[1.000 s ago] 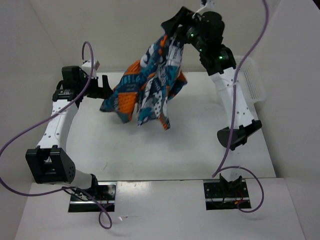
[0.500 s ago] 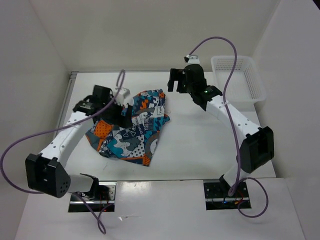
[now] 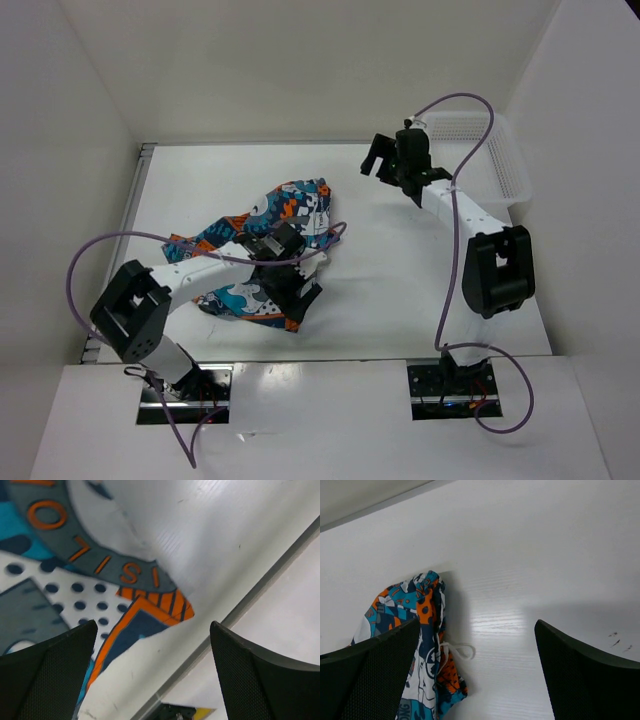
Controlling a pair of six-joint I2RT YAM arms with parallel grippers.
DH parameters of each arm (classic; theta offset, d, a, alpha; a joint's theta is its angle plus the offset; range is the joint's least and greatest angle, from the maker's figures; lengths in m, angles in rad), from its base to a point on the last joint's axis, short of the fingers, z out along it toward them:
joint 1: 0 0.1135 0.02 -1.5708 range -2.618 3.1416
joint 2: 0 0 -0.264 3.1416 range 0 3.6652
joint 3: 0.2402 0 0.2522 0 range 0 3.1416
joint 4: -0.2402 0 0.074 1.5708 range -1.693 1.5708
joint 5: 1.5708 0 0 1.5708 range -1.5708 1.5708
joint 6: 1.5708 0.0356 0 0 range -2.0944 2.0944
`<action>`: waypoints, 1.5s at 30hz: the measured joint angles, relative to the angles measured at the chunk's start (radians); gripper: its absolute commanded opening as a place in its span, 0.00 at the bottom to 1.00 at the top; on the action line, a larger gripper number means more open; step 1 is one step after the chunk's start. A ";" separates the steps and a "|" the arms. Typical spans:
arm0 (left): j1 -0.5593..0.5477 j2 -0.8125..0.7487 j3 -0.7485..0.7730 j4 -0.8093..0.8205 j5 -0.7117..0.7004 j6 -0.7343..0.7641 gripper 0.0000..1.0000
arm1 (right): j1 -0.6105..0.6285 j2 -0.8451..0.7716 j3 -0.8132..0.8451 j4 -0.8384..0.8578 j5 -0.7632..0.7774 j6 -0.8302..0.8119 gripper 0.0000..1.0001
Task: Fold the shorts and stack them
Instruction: Move the shorts to the center of the board, then fold the shorts
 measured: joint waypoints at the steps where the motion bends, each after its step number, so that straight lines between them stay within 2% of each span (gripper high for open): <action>1: -0.021 0.015 -0.005 0.016 -0.005 0.000 1.00 | -0.002 -0.008 -0.013 0.006 0.002 0.003 0.99; 6: -0.084 0.090 -0.045 0.135 -0.073 0.000 1.00 | 0.005 -0.026 -0.048 0.008 0.016 0.012 0.97; 7: -0.089 0.103 -0.052 0.151 -0.077 0.000 0.95 | 0.005 -0.026 -0.048 0.008 0.018 0.016 0.97; 10: -0.096 0.108 -0.060 0.189 -0.087 0.001 0.71 | 0.005 -0.026 -0.050 0.009 0.017 0.023 0.96; 11: -0.096 0.108 -0.067 0.205 -0.091 0.003 0.52 | 0.005 -0.025 -0.050 0.010 0.013 0.026 0.95; 14: -0.093 0.108 -0.087 0.251 -0.102 0.000 0.26 | 0.005 -0.001 -0.043 0.020 -0.003 0.035 0.95; 15: -0.093 0.108 -0.090 0.259 -0.103 0.000 0.09 | 0.005 0.016 -0.032 0.022 -0.014 0.040 0.93; 16: -0.092 0.108 -0.093 0.267 -0.101 0.005 0.00 | 0.005 0.039 -0.018 0.022 -0.023 0.045 0.92; 21: -0.083 0.087 -0.100 0.256 -0.162 -0.001 0.00 | 0.010 0.164 0.083 0.015 -0.081 0.060 0.86; 24: -0.002 0.031 -0.069 0.148 -0.213 0.000 0.00 | 0.032 0.228 0.165 -0.012 -0.098 0.063 0.85; 28: 0.119 -0.130 0.032 0.069 -0.235 -0.001 0.00 | 0.108 0.283 0.269 -0.044 -0.115 0.070 0.85; 31: 0.120 -0.323 0.051 0.048 -0.246 0.000 0.00 | 0.167 0.297 0.293 -0.053 -0.164 0.100 0.85; 34: 0.109 -0.412 0.064 0.021 -0.264 0.000 0.00 | 0.206 0.300 0.275 -0.050 -0.208 0.156 0.85; 40: 0.127 -0.394 0.078 -0.050 -0.314 0.000 0.00 | 0.192 0.342 0.220 -0.022 -0.273 0.277 0.85; 45: 0.226 -0.401 0.199 -0.075 -0.352 0.000 0.00 | 0.166 0.396 0.219 0.009 -0.353 0.403 0.87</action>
